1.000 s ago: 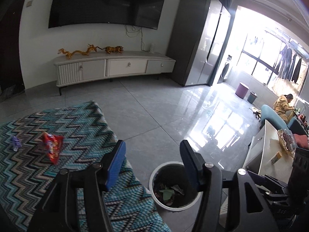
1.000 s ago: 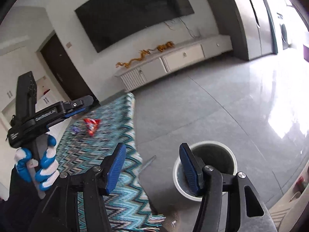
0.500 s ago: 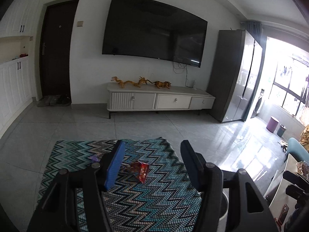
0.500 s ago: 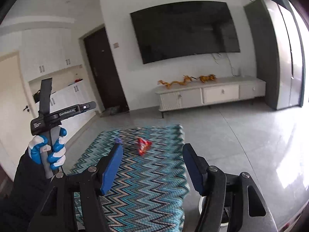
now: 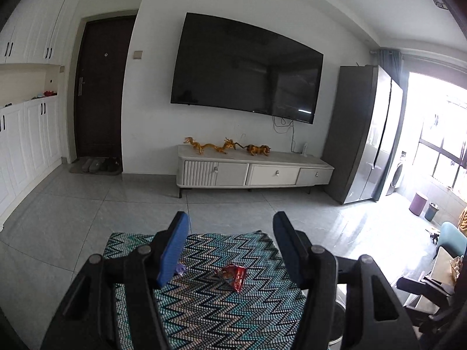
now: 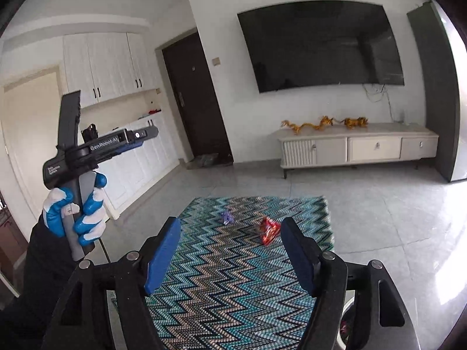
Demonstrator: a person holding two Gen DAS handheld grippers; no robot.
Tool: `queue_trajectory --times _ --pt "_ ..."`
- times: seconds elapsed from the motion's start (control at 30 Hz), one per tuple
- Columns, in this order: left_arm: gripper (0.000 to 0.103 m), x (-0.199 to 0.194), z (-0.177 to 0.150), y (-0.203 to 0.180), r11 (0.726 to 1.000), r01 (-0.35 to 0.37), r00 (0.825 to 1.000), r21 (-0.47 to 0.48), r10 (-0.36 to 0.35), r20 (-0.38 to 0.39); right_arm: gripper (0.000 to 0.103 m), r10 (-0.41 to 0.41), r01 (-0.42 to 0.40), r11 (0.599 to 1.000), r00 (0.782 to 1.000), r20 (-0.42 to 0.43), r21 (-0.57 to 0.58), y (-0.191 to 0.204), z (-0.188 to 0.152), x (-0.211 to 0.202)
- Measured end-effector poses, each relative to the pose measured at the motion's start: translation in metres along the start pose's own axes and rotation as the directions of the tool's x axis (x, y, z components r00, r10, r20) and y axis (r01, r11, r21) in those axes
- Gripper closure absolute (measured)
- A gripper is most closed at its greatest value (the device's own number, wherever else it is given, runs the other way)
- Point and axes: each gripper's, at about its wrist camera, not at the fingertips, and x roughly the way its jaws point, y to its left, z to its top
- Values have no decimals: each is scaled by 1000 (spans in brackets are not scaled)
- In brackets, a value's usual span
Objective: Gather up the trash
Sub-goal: 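Move both tools back over the last trash on the rug, then grasp the red snack bag with the right tool while the left tool grasps the purple bag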
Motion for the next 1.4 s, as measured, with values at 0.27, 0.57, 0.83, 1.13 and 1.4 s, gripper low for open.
queue_trajectory --times 0.27,0.57,0.83,1.13,1.4 --pt "43 79 -28 32 998 3 995 -55 -9 -102 29 -5 6 1000 996 -94 11 -16 -13 81" --pt "30 198 -76 85 984 -115 971 -133 83 -225 18 -26 37 997 986 -165 62 -70 -30 199" --pt "30 307 -142 124 957 -245 918 -157 177 -355 4 -34 56 994 973 -229 91 -107 -55 307" --pt "32 369 -185 144 949 -278 874 -145 188 -448 4 -37 80 990 945 -326 119 -125 -71 388" --pt "61 373 -198 144 954 -252 874 -164 151 -463 67 -62 110 988 924 -378 107 -125 -86 401"
